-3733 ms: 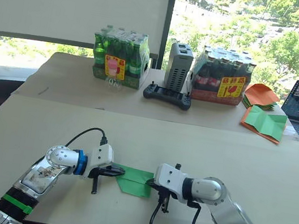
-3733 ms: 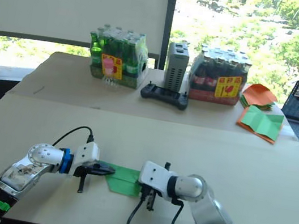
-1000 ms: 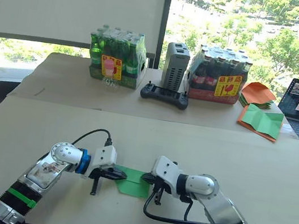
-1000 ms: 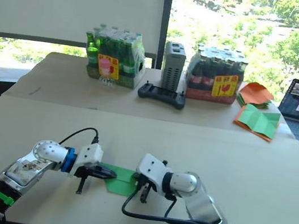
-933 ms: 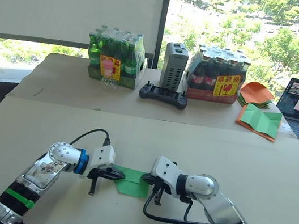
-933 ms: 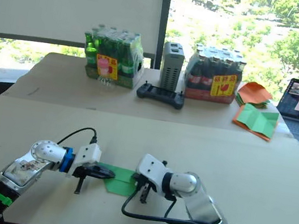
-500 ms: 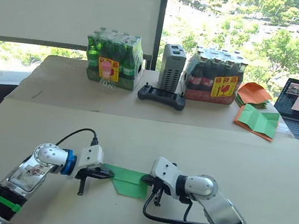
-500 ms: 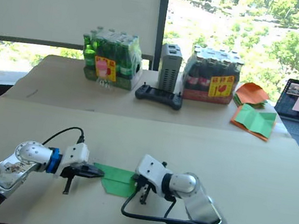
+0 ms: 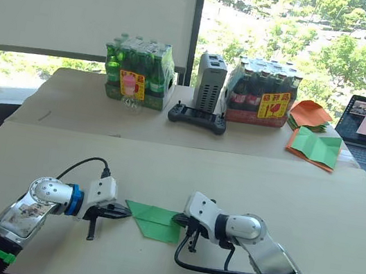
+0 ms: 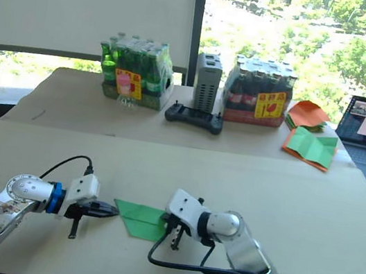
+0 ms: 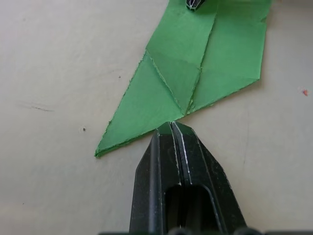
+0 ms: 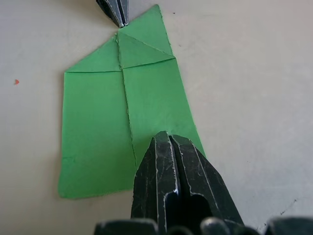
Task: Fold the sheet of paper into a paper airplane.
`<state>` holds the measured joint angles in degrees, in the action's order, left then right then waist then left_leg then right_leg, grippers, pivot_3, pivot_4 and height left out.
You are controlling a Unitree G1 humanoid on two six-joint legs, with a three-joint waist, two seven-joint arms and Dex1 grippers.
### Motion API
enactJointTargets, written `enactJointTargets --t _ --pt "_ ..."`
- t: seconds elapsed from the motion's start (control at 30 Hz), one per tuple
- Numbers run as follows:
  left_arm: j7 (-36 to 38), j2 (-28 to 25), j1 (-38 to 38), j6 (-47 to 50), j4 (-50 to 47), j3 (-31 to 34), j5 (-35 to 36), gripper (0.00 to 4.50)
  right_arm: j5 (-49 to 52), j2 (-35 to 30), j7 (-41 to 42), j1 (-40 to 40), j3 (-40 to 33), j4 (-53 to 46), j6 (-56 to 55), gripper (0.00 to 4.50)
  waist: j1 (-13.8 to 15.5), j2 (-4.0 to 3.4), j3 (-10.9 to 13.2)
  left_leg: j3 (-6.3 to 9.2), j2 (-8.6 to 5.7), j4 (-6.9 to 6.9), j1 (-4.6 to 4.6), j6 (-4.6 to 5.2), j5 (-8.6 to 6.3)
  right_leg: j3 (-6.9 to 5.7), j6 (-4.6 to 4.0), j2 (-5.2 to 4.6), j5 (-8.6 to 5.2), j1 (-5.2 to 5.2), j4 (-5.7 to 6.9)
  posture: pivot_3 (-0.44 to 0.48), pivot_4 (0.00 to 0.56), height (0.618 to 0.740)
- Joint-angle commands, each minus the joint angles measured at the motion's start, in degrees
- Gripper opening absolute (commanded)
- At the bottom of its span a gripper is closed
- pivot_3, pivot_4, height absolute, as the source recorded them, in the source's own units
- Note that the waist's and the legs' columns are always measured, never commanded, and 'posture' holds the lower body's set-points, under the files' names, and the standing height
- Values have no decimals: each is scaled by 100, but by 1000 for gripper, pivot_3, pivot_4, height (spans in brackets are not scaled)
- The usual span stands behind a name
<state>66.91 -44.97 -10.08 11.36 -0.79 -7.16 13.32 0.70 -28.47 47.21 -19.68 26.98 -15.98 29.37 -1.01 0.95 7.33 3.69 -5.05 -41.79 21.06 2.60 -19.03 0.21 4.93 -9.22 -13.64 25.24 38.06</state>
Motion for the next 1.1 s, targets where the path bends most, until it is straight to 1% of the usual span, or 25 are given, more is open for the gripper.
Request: enactJointTargets --t 0.03,0.1,0.17,0.2,0.27,0.37,0.4,0.43,0.47,0.57,0.67,0.73,0.8,0.83,0.93,1.1 --pt "-252 21 258 637 -436 546 531 0 155 56 -30 98 -181 -340 55 24 -6 0 6 0 0 0 6 -2 1 0 0 1 0 1 0 0 150 678" --pt "-486 41 448 1246 -1068 1165 1238 0 461 107 -52 186 -549 -850 -40 24 5 11 41 0 -1 0 26 -8 4 3 0 1 0 12 2 0 150 678" --pt "-663 34 634 1680 -1489 1522 1641 0 735 155 -57 259 -801 -1237 52 24 15 20 47 1 -2 -10 104 -49 29 4 -2 0 2 91 12 0 150 678" --pt "-743 48 741 1848 -1667 1667 1817 0 877 212 -115 281 -932 -1412 166 24 17 20 47 2 -4 -19 131 -53 31 3 -4 -1 5 115 17 0 150 678" --pt "-938 102 904 2134 -1941 1900 2098 0 1140 276 -204 298 -1151 -1714 451 24 26 20 48 5 -4 -18 130 -54 31 0 -4 -3 5 111 10 0 150 678" --pt "-1140 169 1085 2354 -2198 2067 2323 0 1486 272 -286 330 -1361 -2019 871 24 31 22 51 7 -7 -15 127 -50 29 -2 -4 -5 5 102 -2 0 150 678" --pt "-1209 199 1143 2404 -2272 2088 2367 0 1630 313 -362 356 -1478 -2071 1016 468 33 23 52 7 -7 -15 127 -49 29 -2 -4 -5 5 101 -2 0 150 678" --pt "-1265 227 1194 2447 -2346 2090 2409 0 1682 322 -418 366 -1570 -2072 1045 629 34 23 52 7 -7 -15 127 -49 29 -2 -4 -5 5 101 -2 0 150 678" --pt "-1311 251 1229 2498 -2419 2083 2460 0 1712 304 -464 365 -1649 -2041 1067 923 35 23 52 8 -6 -15 127 -50 29 -2 -5 -5 5 101 -1 0 150 678" --pt "-1393 297 1260 2649 -2576 2080 2669 0 1878 191 -431 340 -1789 -1953 1162 2021 37 24 52 8 -6 -15 126 -51 29 -2 -6 -5 6 100 1 0 150 678" --pt "-1427 265 1265 2728 -2637 2068 2776 808 1841 53 -384 313 -1738 -1666 1116 3022 34 24 52 8 -6 -15 124 -51 30 -2 -7 -4 6 99 1 0 150 678" --pt "-1466 245 1267 2741 -2668 2049 2805 1503 1603 -89 -430 300 -1579 -1417 992 3727 31 24 52 8 -6 -15 123 -52 30 -2 -8 -4 7 99 2 0 150 678" --pt "-1461 217 1289 2791 -2721 2052 2885 2200 1615 -160 -351 317 -1510 -1338 923 4421 31 24 52 7 -7 -15 124 -52 30 -1 -8 -5 7 100 2 0 150 678" --pt "-1421 180 1320 2843 -2767 2068 2952 2502 1647 -131 -321 313 -1489 -1285 880 4500 29 24 52 7 -7 -15 125 -52 30 -1 -8 -5 7 100 2 0 150 678" --pt "-1340 66 1401 2920 -2837 2070 3015 3473 1693 -19 -271 304 -1378 -1095 806 4500 18 24 53 8 -5 -11 125 -53 30 0 -8 -4 7 103 2 0 150 678" --pt "-1416 48 1361 2918 -2873 2047 3093 3473 1633 20 -177 345 -1188 -895 624 4500 33 24 53 7 -7 -13 125 -53 31 -1 -8 -6 7 99 1 0 150 678"
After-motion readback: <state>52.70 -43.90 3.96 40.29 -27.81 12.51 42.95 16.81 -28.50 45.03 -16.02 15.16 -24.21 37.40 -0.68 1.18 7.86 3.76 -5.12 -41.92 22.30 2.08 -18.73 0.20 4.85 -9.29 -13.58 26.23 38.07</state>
